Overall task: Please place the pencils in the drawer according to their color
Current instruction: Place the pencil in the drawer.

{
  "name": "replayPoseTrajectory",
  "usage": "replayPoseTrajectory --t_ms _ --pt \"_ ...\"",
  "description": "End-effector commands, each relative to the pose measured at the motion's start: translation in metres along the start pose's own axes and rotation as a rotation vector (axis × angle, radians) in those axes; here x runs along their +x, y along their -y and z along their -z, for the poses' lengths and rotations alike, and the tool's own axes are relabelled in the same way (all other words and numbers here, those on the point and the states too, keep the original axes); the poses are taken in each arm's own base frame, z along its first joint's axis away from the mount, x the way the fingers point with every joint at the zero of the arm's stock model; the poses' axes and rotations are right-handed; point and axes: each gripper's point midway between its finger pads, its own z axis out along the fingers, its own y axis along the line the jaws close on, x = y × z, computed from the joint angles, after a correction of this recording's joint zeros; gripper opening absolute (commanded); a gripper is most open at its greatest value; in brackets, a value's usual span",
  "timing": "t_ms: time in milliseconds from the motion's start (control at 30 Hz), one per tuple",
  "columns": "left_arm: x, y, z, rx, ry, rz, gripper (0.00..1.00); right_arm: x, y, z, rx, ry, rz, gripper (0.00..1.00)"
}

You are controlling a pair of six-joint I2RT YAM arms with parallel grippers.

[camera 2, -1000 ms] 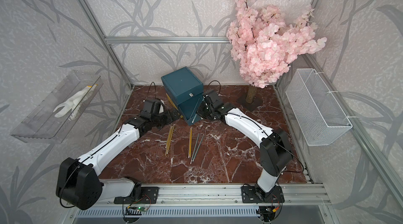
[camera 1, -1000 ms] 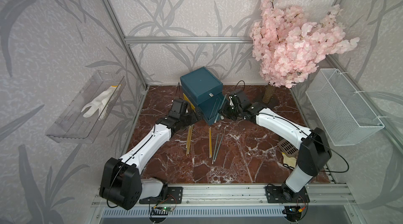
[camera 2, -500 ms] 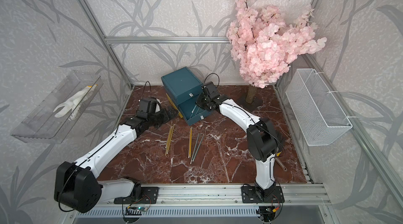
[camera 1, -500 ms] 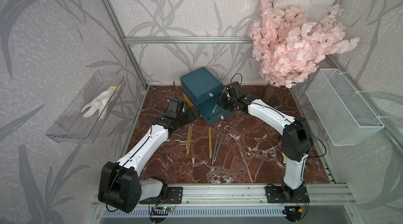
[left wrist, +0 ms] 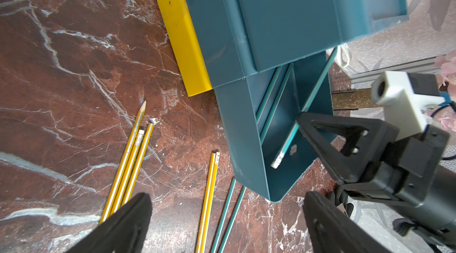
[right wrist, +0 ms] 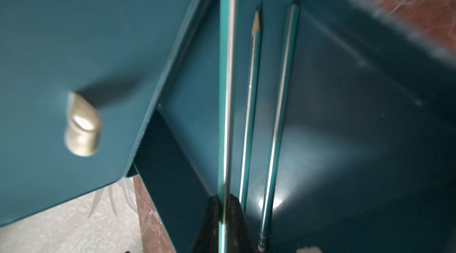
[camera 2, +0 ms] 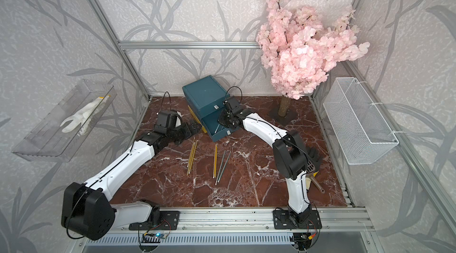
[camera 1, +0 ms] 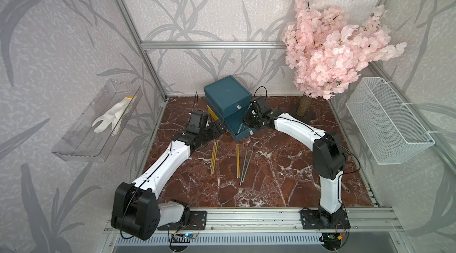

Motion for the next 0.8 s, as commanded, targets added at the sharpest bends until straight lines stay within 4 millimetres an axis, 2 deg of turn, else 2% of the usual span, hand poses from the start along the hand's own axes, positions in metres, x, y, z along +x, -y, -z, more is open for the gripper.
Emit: replayPoseTrajectory --t_ms 0,33,100,400,600,767 --pt "0.000 0.001 0.004 0.016 0.008 0.001 1.00 0.004 -0.007 0.000 0.004 -0.014 0.029 0.24" --pt "-0.001 0.002 0.005 0.019 0.012 -0.001 1.00 0.004 -0.008 0.001 0.004 -0.010 0.034 0.30" --pt "0.000 0.001 0.005 0.018 0.010 -0.001 1.00 0.002 -0.013 0.007 0.000 0.000 0.054 0.35" --pt "0.002 -0.002 0.005 0.011 0.010 -0.016 1.00 0.003 -0.036 0.046 -0.022 0.043 0.159 0.39" --pt "0.006 -0.008 0.007 -0.003 0.010 -0.035 1.00 0.024 -0.033 0.073 0.017 0.059 0.234 0.40" --pt "0.014 -0.018 0.009 -0.029 -0.001 -0.053 1.00 0.056 -0.012 0.087 0.081 0.043 0.282 0.40"
